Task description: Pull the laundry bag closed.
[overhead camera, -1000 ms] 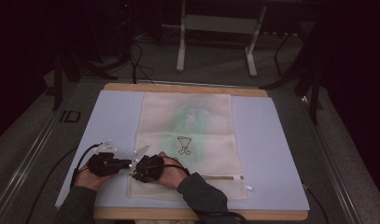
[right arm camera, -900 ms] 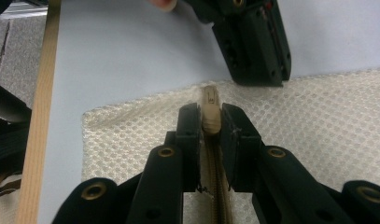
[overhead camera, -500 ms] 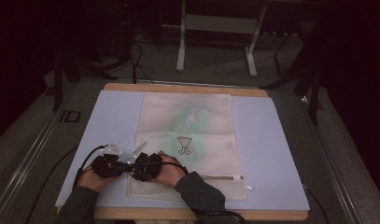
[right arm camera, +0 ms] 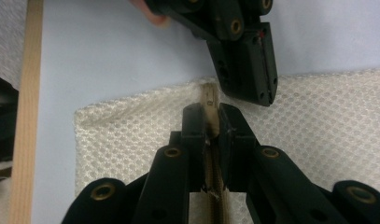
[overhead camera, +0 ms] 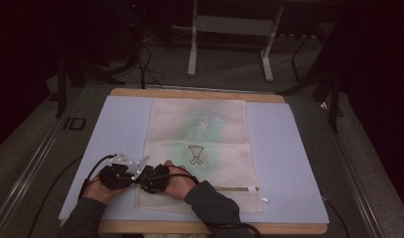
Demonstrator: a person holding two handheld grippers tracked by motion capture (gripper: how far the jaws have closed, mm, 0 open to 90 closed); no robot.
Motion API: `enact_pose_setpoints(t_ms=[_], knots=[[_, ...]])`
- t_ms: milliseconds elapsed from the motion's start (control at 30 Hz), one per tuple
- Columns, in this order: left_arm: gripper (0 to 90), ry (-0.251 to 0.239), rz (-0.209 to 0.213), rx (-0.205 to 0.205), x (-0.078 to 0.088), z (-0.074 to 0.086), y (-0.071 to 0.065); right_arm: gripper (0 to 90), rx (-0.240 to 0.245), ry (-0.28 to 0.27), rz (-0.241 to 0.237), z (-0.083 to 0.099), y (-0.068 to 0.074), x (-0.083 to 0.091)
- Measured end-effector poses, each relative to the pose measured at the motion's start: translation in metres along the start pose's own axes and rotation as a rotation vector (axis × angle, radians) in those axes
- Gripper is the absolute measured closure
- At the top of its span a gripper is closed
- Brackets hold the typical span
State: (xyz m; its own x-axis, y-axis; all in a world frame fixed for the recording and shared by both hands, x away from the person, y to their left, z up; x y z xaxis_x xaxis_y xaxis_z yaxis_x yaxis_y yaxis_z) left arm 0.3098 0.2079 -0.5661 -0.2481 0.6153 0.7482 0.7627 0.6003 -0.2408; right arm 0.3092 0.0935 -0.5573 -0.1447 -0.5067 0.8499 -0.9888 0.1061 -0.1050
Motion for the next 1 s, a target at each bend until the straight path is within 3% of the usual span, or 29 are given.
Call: enact_pose_setpoints(t_ms=[433,1000], knots=[[90.0,-0.004,0.007,0.010,0.000,0.001,0.001,82.3,0.017,0.025,0.049,0.003,0.004,0.005],[90.0,-0.012,0.013,0.015,0.000,0.001,0.001,82.2,0.032,0.042,0.067,0.011,0.006,0.012]])
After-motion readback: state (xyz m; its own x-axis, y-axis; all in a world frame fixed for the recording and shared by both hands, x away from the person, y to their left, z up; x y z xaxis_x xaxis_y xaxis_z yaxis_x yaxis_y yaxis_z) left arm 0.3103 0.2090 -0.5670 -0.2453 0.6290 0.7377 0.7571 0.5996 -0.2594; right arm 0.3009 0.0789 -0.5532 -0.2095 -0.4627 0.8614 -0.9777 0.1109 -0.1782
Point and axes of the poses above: each handheld gripper's, and its own axes: x roughly backward along the jaws, z roughly out of its underside, y roughly to its left, the point moved 5 cm from there along -x, roughly forward along the jaws, and after that the axes turned 4 degrees about z, right-handed, at the moved point
